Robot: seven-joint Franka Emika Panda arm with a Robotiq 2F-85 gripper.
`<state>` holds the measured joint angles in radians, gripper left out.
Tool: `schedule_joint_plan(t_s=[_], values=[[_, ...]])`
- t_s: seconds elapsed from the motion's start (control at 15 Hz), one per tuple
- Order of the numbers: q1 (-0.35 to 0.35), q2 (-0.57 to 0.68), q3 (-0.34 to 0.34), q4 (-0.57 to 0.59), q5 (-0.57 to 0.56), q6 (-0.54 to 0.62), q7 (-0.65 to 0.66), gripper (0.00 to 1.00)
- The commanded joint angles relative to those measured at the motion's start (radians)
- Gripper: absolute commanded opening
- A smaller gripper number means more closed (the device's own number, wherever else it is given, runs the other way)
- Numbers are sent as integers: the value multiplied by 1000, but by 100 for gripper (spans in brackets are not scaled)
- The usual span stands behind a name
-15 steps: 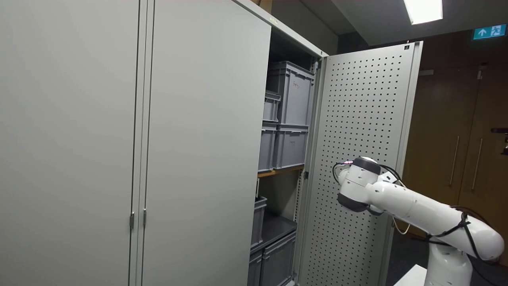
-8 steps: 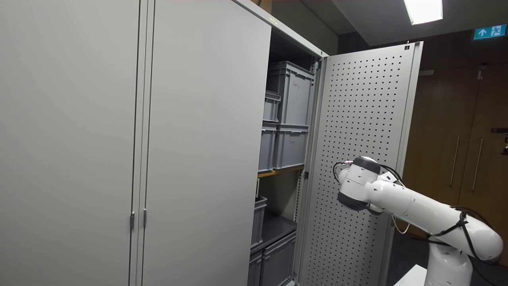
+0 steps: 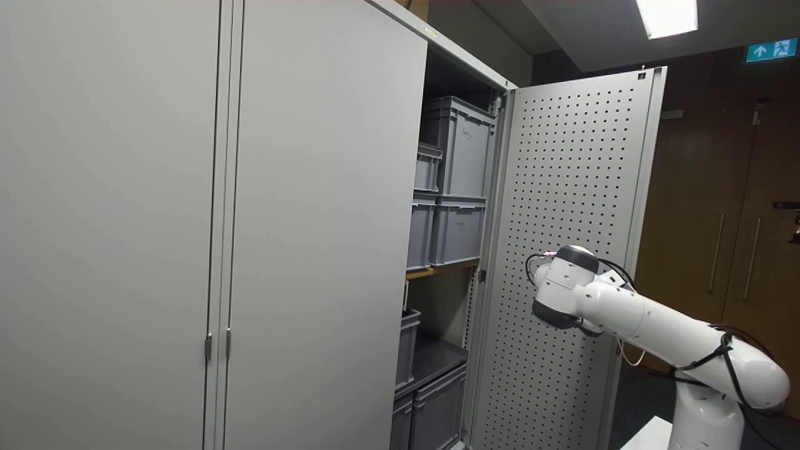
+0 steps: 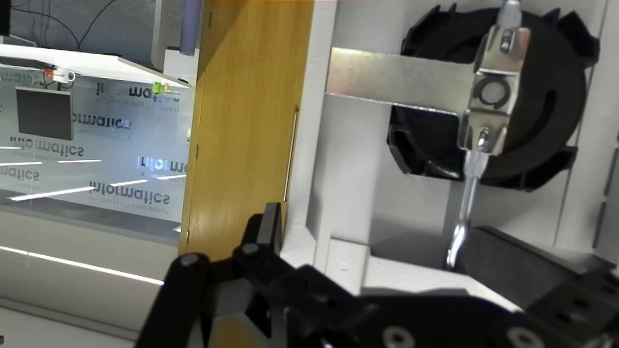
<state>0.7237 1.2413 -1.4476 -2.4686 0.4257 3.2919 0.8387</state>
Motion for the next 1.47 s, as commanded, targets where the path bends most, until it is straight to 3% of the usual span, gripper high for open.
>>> schedule_joint_plan(t_s=[0.0,0.6,1.0,1.4], values=[[-70,-39,5,21,16,24,-69,100],[-102,-47,13,54,21,25,-88,100],[-20,-41,-9,13,46,32,-96,100],[143,-35,-54,-63,68,25,-128,100]])
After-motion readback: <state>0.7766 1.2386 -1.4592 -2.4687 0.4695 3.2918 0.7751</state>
